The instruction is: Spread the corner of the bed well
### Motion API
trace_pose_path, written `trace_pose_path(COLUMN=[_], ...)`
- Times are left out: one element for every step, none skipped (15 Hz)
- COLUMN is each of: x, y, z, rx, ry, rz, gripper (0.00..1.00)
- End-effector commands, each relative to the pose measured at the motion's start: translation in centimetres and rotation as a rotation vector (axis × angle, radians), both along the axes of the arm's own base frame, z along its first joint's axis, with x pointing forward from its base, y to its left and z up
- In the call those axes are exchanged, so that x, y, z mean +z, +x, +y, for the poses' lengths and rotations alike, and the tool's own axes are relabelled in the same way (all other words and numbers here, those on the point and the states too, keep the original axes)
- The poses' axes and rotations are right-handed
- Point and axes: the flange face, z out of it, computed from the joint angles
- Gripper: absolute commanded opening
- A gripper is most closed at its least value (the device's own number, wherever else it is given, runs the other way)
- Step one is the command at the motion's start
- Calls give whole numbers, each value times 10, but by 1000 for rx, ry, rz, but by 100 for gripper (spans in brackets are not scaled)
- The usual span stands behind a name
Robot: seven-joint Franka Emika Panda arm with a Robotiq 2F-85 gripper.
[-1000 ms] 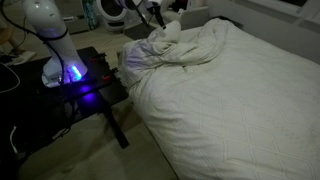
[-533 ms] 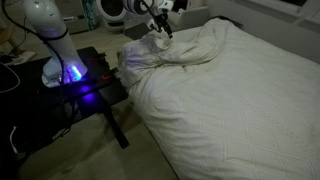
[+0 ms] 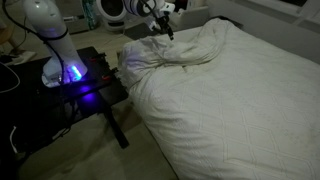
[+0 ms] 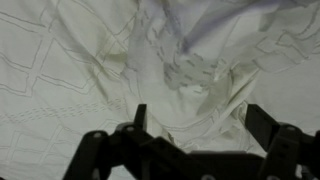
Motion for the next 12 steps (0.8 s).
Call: trace_pose_path(x=[0, 0, -5, -7, -9, -12, -16, -19, -23, -28, -35, -42], y=[0, 0, 3, 5, 8, 10, 13, 15, 18, 21, 25, 30], z=[0, 0, -1, -4, -4, -5, -5, -8, -10, -11, -10, -10], rx=[0, 0, 2, -5, -8, -11, -17, -24, -29, -26, -15, -13], ry=[0, 0, -1, -6, -5, -3, -4, -9, -11, -10, -10, -9], rz=[0, 0, 9, 10, 12, 10, 13, 17, 16, 12, 12, 17], gripper=[100, 100, 100, 100, 100, 100, 100, 100, 100, 100, 100, 100])
